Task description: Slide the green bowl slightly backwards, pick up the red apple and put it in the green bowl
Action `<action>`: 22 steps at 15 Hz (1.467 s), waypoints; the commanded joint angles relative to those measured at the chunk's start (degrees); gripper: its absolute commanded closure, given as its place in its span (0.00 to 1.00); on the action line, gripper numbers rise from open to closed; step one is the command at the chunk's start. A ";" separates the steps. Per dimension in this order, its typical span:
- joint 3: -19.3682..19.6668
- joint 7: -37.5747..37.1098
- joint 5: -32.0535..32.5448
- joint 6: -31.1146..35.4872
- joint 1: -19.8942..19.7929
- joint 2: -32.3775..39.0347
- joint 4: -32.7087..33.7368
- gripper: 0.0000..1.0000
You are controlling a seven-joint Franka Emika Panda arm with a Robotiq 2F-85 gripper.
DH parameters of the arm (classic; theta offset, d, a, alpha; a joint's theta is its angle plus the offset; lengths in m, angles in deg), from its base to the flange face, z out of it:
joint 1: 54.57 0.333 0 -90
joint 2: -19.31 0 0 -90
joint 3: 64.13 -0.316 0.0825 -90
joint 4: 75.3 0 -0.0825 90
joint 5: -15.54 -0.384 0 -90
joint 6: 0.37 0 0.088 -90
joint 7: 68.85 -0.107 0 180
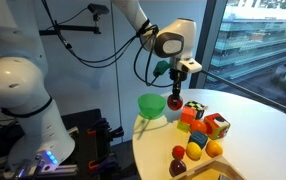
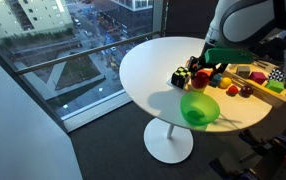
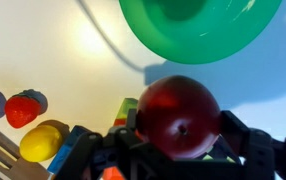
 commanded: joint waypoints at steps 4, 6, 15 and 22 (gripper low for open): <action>-2.21 3.60 -3.25 -4.22 0.20 -7.37 -2.34 0.43; -3.07 4.70 -4.20 -5.24 0.43 -8.73 -3.22 0.43; -5.65 7.95 -4.43 -7.78 1.07 -12.98 -9.12 0.43; -6.59 8.28 -3.75 -3.91 1.38 -12.29 -14.00 0.43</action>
